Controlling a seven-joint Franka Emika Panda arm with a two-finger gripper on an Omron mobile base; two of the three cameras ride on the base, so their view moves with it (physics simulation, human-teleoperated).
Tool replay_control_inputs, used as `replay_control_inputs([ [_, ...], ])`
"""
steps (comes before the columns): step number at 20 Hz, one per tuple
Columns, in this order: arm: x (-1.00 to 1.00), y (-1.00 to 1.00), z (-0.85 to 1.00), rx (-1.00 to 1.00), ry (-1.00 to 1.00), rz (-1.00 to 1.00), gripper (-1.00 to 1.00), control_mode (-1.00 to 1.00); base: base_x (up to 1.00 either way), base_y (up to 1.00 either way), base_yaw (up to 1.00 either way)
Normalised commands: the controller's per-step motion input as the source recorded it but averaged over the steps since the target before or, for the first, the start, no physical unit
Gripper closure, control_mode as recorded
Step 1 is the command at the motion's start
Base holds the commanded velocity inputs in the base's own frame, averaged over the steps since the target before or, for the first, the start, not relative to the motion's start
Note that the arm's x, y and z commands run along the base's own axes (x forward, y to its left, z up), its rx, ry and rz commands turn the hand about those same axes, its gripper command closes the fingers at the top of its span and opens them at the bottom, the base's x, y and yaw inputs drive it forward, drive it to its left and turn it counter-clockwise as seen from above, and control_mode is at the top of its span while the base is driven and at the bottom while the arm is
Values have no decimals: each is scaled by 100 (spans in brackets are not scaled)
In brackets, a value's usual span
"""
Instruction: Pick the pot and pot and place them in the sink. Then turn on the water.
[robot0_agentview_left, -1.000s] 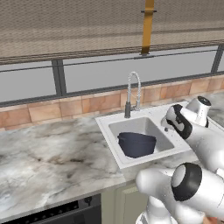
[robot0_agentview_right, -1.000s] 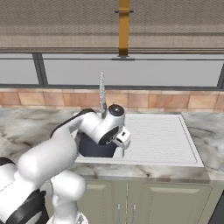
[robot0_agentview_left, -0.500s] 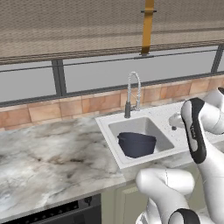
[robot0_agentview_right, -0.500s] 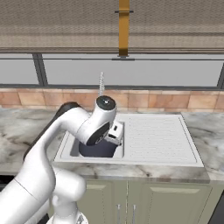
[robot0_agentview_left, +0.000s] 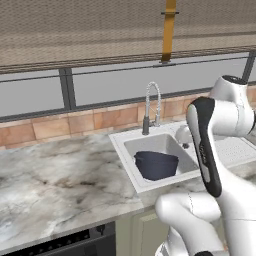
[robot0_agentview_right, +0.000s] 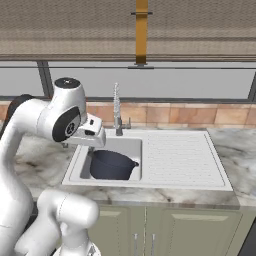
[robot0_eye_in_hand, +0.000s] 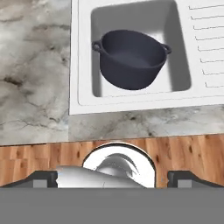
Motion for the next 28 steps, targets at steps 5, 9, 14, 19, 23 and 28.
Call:
replay_control_inputs([
  [5,-51,63,12,-18,31,4,-100,-100,0,0,0],
  [9,-67,16,11,-4,5,4,-100,-100,0,0,0],
  [14,-41,0,20,0,-1,2,-100,-100,0,0,0],
  [19,-3,0,0,0,0,0,-100,-100,0,0,0],
  [23,0,0,0,0,0,0,-100,-100,0,0,0],
  [28,0,0,0,0,0,0,-100,100,-36,34,16],
])
